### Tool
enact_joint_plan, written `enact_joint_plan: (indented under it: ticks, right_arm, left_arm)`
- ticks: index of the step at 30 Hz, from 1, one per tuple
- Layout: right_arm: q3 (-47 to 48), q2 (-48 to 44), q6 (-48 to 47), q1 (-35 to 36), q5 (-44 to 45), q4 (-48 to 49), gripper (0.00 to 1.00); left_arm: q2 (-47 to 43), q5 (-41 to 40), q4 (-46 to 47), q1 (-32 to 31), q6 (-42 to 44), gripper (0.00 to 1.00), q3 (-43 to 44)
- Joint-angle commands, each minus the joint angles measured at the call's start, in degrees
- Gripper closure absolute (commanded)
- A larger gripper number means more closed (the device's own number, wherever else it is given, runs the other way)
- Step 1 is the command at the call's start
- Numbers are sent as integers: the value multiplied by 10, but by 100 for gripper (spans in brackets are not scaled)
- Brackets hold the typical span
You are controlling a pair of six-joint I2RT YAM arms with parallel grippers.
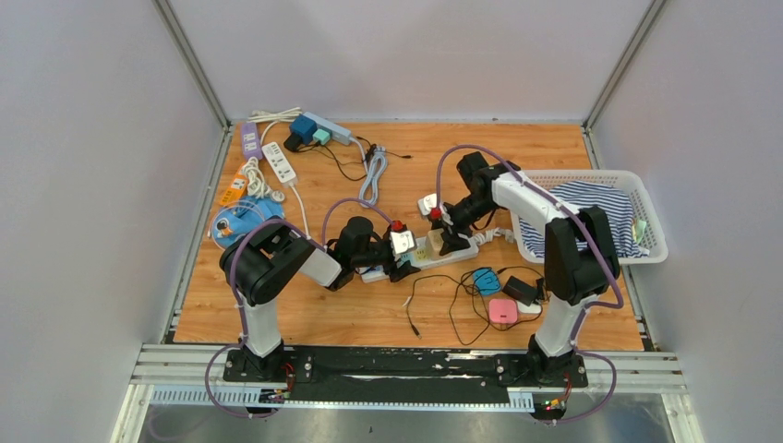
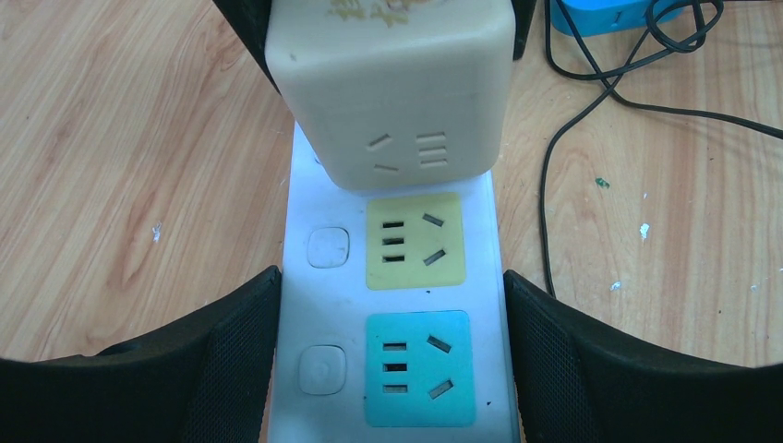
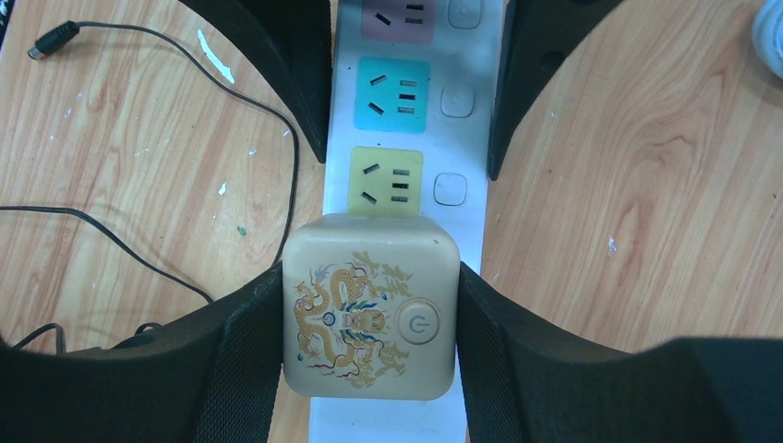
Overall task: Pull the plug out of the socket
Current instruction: Remove the plug from the socket.
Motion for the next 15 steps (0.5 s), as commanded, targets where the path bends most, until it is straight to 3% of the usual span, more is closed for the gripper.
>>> enact_joint_plan:
  ticks: [1,6,15]
  right_arm:
    - [-9,-41,-5,-23,-66,-64,100]
    - [-15,-47,-7,-14,-100,-65,100]
    - [-13,-62,-14,1,-85,-70,100]
  left_arm:
    - [11,-43,-35,5,-2,100,-5]
    - [11,-44,-35,5,-2,100,-6]
    - [11,-46,-35,5,-2,100,-5]
